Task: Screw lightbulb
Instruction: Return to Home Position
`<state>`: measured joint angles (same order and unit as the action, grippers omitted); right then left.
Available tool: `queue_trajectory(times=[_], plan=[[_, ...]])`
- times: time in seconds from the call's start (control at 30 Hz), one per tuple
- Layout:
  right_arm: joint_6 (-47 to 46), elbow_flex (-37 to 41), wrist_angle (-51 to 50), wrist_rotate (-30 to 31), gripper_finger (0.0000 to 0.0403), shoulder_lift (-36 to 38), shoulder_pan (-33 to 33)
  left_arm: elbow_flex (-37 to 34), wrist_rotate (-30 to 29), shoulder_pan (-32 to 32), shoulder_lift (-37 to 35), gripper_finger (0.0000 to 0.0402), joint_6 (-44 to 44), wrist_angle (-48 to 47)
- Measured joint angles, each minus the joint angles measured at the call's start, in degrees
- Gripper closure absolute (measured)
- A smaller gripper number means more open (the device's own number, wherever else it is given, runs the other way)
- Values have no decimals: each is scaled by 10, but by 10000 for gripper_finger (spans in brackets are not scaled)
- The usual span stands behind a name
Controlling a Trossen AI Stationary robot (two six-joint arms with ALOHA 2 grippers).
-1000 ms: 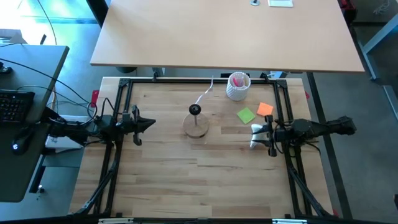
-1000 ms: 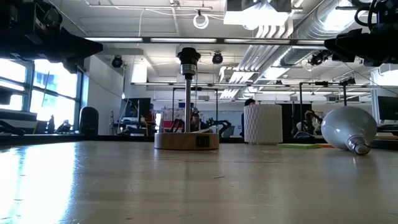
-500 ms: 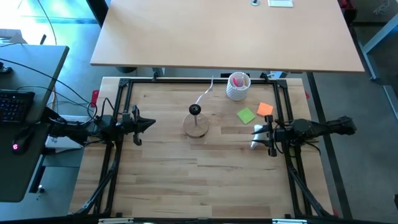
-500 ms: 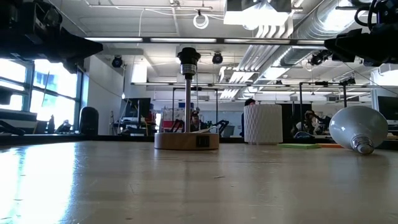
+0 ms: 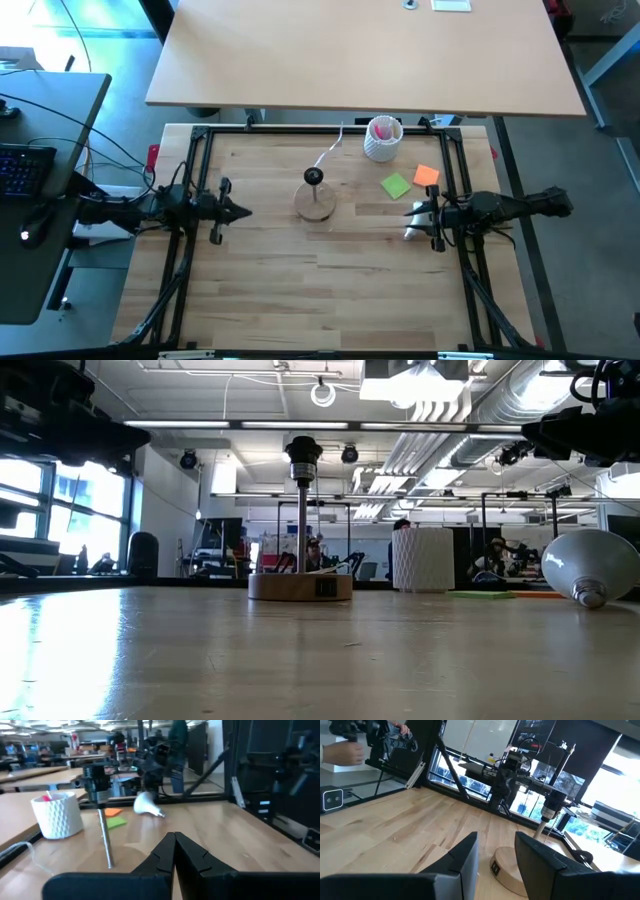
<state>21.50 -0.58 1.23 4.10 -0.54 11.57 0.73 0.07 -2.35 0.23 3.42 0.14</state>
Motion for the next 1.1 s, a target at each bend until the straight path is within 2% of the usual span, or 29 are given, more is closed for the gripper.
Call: queue_trajectory(times=[0.53, 0.8, 0.9, 0.97, 1.1], plan=[[0, 0, 0, 0, 279, 0, 0, 0, 2, 71, 0, 401, -2, 1], [1, 0, 1, 0, 279, 0, 0, 0, 2, 76, 0, 401, -2, 1], [32, 0, 25, 8, 279, 0, -1, 0, 2, 75, 0, 401, -2, 1], [-11, -1, 28, 7, 279, -1, -1, 0, 2, 75, 0, 401, -2, 1], [-210, -1, 2, 23, 279, -17, -3, 0, 2, 75, 0, 400, -2, 1]])
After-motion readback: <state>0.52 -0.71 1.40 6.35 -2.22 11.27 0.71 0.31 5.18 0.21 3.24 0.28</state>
